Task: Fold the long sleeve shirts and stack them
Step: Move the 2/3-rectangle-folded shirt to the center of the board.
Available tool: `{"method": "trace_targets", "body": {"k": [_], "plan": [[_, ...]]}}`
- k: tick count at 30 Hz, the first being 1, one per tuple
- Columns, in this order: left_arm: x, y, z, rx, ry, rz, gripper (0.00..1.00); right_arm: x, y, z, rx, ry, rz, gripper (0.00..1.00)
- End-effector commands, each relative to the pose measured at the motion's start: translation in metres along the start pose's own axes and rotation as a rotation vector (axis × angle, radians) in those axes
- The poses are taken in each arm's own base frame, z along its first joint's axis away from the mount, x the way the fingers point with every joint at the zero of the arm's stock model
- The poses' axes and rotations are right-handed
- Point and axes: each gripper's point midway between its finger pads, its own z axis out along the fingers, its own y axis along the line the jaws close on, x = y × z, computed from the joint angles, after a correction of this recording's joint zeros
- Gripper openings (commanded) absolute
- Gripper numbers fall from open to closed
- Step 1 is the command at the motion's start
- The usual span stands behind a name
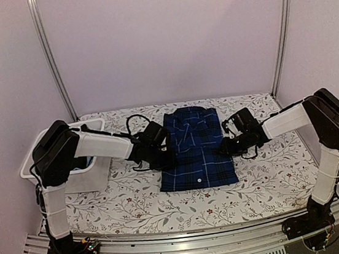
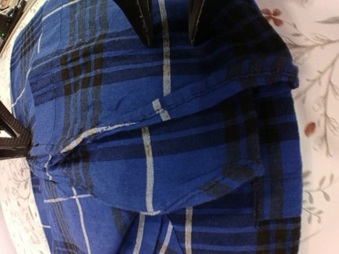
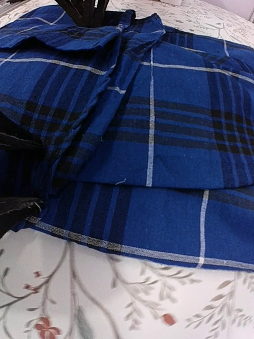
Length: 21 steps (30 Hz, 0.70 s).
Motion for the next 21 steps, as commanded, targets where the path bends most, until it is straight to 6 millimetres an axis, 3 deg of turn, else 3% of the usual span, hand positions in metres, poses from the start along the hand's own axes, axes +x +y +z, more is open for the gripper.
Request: {"method": "trace_targets", "body": {"k": [1,4,11,16,21], "plan": [[0.052,-0.006,-0.004,-0.023,0.100,0.017,0.24,0.063,-0.026,-0.019,0.077,0.113,0.095,0.31],[0.055,-0.002,-0.017,-0.040,0.077,-0.005,0.26,0.069,-0.027,-0.030,0.080,0.106,0.103,0.34],[0.034,-0.014,-0.068,-0.022,-0.025,0.009,0.36,0.060,-0.012,-0.068,0.053,0.058,0.064,0.37],[0.049,-0.020,-0.082,0.010,-0.011,0.014,0.36,0.086,0.014,-0.088,0.004,0.086,0.034,0.35],[0.085,-0.031,-0.076,0.058,0.079,0.032,0.34,0.120,0.036,-0.100,-0.052,0.129,0.057,0.28]]}}
